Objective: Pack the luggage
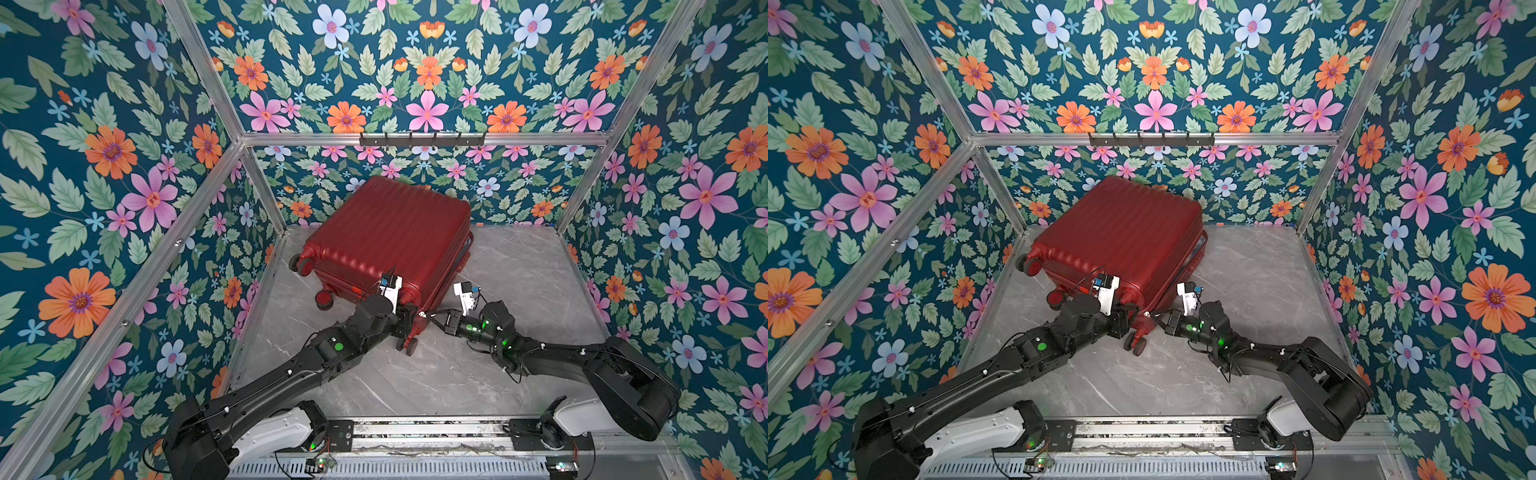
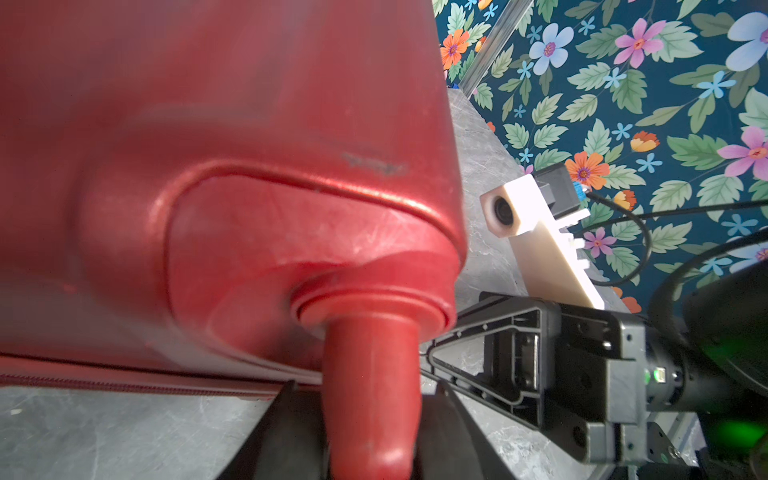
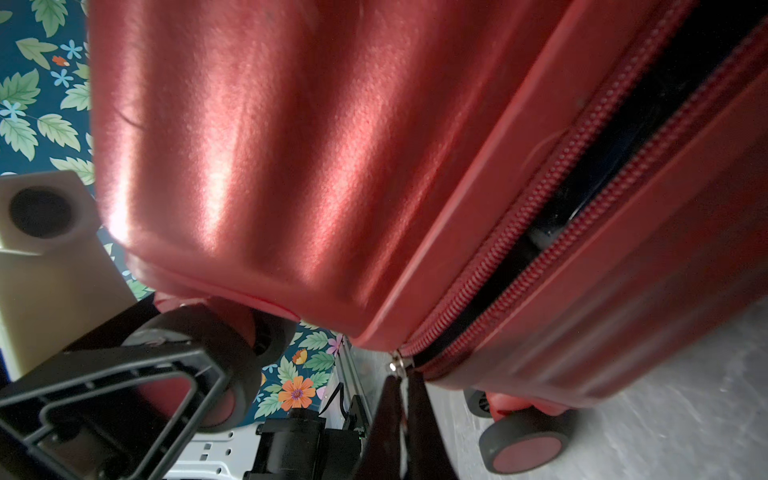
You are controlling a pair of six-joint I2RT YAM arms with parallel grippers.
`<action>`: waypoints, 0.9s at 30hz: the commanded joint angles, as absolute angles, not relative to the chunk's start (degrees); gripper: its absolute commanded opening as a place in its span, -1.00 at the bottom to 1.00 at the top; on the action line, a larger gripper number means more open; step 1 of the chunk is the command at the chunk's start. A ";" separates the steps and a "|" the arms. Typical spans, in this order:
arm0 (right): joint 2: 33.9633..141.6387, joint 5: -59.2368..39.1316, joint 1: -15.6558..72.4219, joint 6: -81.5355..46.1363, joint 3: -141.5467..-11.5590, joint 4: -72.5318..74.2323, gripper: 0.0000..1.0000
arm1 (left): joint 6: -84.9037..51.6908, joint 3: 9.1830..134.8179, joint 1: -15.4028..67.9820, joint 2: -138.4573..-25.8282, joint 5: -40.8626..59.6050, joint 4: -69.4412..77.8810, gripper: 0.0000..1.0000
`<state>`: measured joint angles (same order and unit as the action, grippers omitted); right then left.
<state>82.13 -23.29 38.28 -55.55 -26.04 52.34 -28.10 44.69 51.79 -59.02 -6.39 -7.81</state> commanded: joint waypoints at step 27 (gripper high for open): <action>86.18 -9.42 40.37 -56.05 -29.54 48.78 -0.85 | -29.44 44.91 52.19 -58.17 -9.43 -3.49 -1.00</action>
